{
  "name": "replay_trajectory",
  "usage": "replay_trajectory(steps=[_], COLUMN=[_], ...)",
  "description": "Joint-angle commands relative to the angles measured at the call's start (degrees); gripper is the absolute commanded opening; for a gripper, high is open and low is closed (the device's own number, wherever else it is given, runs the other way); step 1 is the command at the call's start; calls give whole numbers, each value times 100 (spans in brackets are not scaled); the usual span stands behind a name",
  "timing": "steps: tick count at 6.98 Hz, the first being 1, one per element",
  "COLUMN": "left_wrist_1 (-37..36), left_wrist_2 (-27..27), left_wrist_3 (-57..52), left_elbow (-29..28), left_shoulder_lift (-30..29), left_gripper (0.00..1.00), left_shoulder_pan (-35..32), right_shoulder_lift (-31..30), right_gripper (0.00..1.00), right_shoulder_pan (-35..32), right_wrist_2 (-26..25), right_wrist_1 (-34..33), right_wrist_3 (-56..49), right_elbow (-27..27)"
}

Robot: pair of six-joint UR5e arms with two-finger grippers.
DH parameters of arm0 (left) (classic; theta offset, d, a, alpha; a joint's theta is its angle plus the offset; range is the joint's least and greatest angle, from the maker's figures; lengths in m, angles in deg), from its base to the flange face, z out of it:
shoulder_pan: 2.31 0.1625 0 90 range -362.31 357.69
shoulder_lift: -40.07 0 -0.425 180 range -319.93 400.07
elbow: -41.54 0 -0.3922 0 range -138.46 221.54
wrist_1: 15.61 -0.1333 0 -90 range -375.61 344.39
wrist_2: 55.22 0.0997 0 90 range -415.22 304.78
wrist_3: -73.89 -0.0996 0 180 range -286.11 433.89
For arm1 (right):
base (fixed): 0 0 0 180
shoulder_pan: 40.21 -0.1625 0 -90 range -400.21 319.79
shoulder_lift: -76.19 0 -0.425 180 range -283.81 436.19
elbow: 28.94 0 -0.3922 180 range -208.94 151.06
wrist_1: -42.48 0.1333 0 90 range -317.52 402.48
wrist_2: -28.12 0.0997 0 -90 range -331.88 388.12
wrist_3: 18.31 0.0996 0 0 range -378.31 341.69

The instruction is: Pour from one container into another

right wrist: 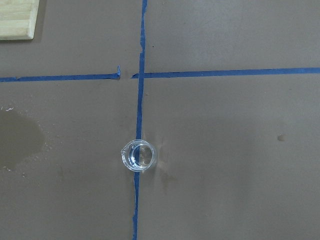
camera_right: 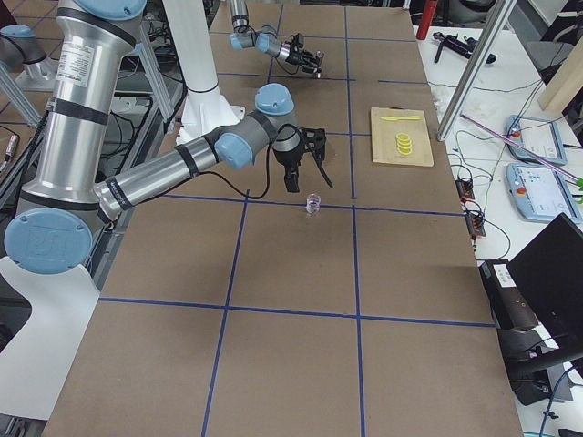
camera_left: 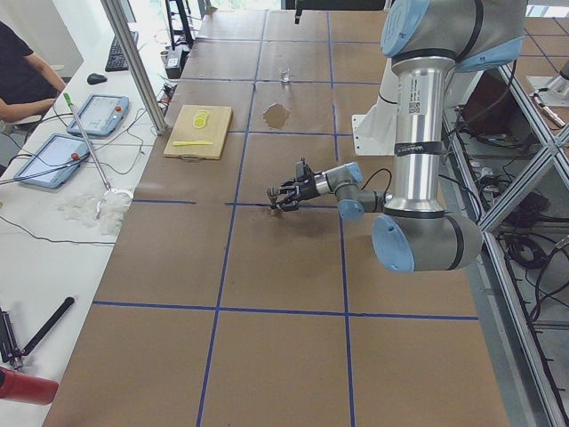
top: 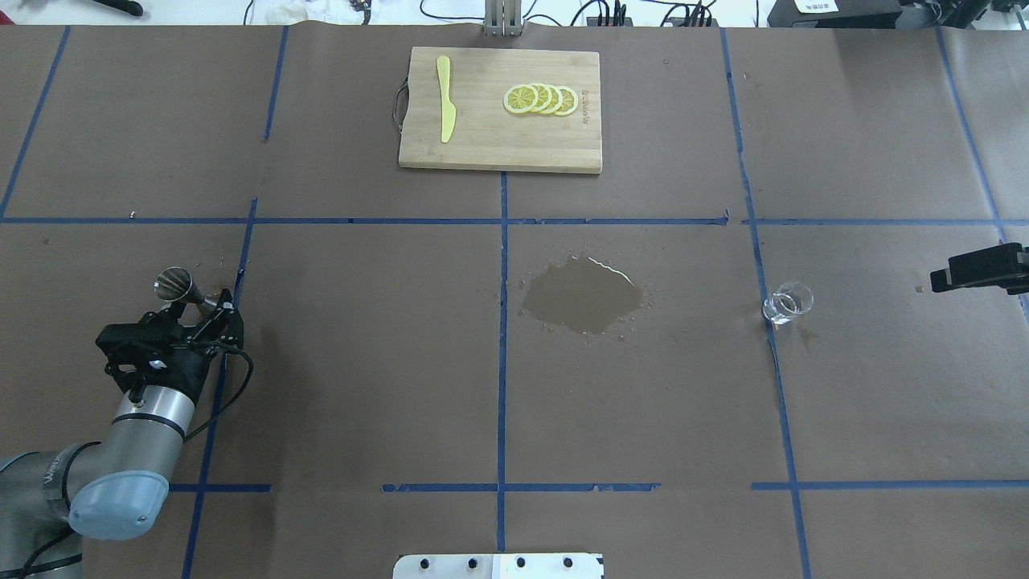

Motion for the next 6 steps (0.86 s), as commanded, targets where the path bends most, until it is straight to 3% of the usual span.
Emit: replay_trajectory(steps=[1,3,4,5,6], left_wrist_1=[0,0,0,0,44], left_wrist_2=[0,-9,-9,0,0], left_wrist_3=[0,0,0,9,0], left_elbow=[-9,-35,-44,-62,-45], left_shoulder_lift=[7,-1,-19,-36,-36], left_gripper=[64,60,52,39,9], left_shoulder_pan=[-39,-65,-66,-57,-74], right_shoulder_lift=[-18,-61,-70,-71,-79], right_gripper=[100,100,100,100,100], right_shoulder_pan=[9,35,53,53,53], right_wrist_2=[0,-8,-9,-9,-9], right_wrist_1=[0,0,0,9,0], right_wrist_3=[0,0,0,0,0], right_elbow=[-6,-15,-15,-15,-23])
